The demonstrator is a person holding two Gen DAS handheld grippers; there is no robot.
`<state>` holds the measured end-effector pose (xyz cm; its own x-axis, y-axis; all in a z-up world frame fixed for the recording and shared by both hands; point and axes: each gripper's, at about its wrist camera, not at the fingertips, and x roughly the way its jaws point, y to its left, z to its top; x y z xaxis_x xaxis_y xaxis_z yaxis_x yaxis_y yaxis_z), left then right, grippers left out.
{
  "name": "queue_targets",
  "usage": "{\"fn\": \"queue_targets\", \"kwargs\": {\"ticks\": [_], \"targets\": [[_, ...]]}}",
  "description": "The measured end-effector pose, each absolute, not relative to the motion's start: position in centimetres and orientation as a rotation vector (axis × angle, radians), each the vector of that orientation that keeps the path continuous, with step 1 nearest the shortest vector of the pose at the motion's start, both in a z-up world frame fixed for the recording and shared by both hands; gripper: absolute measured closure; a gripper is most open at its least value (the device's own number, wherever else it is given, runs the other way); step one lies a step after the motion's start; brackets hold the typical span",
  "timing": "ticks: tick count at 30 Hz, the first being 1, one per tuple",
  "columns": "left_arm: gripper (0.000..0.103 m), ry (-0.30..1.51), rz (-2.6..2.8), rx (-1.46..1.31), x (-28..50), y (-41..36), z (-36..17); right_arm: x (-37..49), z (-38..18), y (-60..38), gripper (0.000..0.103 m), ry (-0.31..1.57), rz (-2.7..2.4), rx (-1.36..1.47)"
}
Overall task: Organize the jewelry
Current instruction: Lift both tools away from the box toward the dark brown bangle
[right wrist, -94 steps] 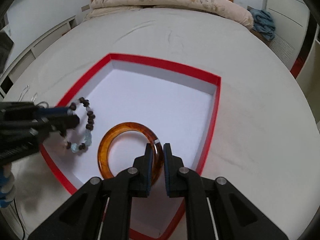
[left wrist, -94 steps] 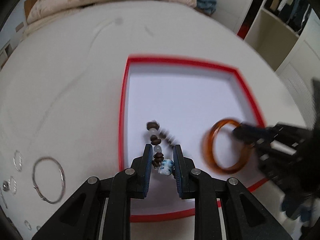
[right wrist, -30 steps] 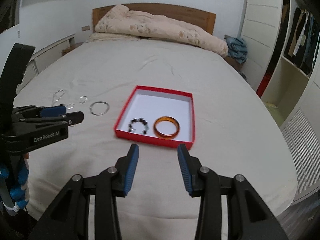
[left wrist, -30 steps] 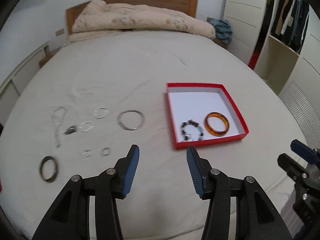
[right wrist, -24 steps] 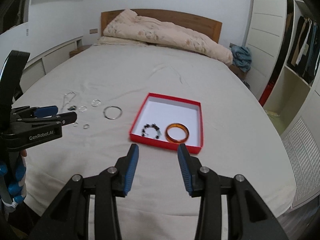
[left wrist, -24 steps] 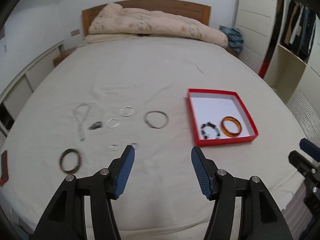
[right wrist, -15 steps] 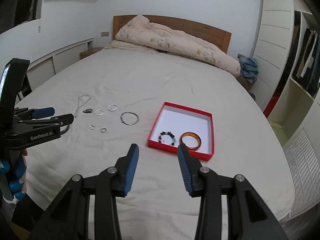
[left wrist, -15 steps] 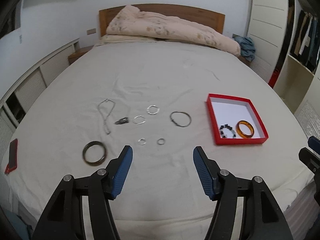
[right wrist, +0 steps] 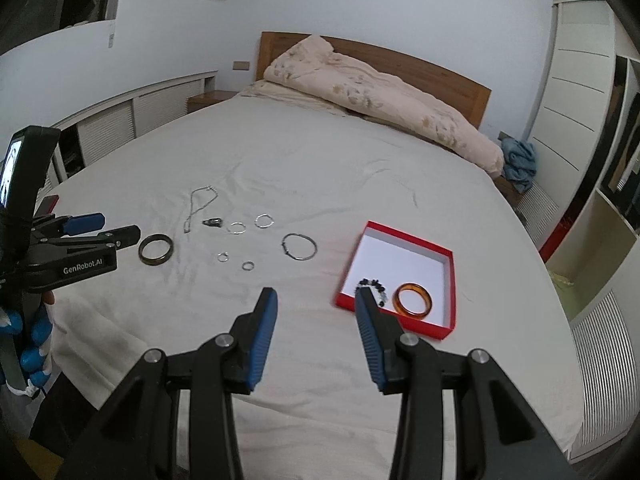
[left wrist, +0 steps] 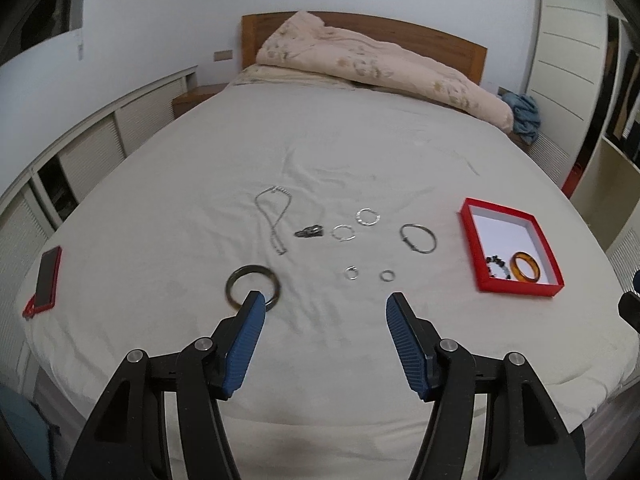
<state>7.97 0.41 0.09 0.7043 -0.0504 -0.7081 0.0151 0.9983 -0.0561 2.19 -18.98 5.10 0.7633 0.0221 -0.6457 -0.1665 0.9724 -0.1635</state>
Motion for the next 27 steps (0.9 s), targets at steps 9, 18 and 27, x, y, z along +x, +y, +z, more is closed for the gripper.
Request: {"fn": "queue_targets", "kwargs": {"ticks": [9, 18, 27], "targets": [[0.041, 0.825, 0.012, -0.094, 8.8, 4.0, -1.6, 3.7, 4.1, -17.2, 0.064, 0.729, 0.140, -0.233], [0.041, 0.874, 0.091, -0.157, 10.0, 8.9, -4.7, 7.1, 1.1, -16.1, 0.064, 0.785, 0.245, -0.145], [0.042, 0.947, 0.113, -0.163, 13.4, 11.9, -9.0, 11.6, -4.5, -15.0, 0.065, 0.857, 0.352, -0.022]]}}
